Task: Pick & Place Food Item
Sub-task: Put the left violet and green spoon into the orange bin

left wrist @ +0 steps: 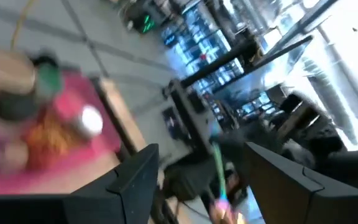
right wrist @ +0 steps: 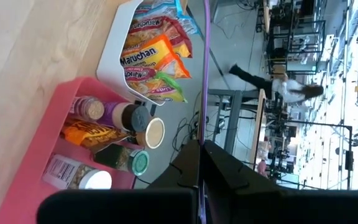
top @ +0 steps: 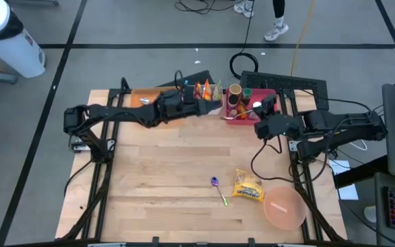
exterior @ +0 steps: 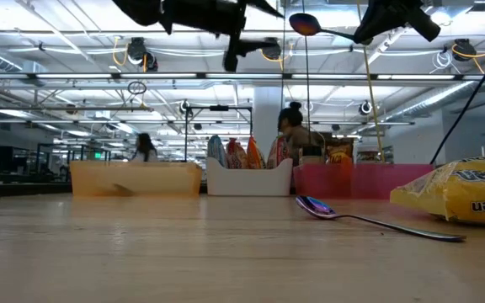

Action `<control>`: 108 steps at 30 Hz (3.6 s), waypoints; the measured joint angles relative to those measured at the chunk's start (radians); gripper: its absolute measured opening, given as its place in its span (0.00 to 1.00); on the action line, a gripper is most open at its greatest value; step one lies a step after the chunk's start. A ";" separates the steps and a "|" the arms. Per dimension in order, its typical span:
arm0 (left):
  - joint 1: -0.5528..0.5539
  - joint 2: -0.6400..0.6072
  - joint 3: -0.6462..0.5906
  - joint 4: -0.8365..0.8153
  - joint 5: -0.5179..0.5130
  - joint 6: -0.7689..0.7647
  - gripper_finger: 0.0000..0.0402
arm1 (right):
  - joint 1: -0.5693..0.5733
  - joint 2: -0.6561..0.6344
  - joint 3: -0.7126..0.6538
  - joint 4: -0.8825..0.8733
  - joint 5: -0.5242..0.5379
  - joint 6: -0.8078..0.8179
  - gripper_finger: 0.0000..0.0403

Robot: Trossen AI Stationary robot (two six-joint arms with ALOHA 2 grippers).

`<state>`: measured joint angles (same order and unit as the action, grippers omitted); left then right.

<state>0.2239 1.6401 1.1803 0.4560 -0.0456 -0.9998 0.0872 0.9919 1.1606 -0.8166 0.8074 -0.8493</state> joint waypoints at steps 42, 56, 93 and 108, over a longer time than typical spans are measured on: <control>-0.375 0.224 0.899 -1.132 -0.273 1.397 0.60 | 0.000 -0.016 0.000 0.052 -0.288 -0.001 0.00; -0.346 0.262 0.898 -1.168 -0.293 1.377 0.60 | 0.007 -0.018 0.000 0.100 -0.285 -0.030 0.00; -0.316 0.260 0.898 -1.216 -0.288 1.300 0.07 | 0.010 -0.018 0.000 0.140 -0.253 -0.026 0.00; -0.316 0.257 0.899 -1.240 -0.276 1.276 0.01 | 0.013 -0.042 0.000 0.229 -0.256 0.028 0.11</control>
<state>-0.0917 1.8969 2.0789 -0.7837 -0.3216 0.2762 0.0998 0.9503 1.1610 -0.5878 0.5513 -0.8218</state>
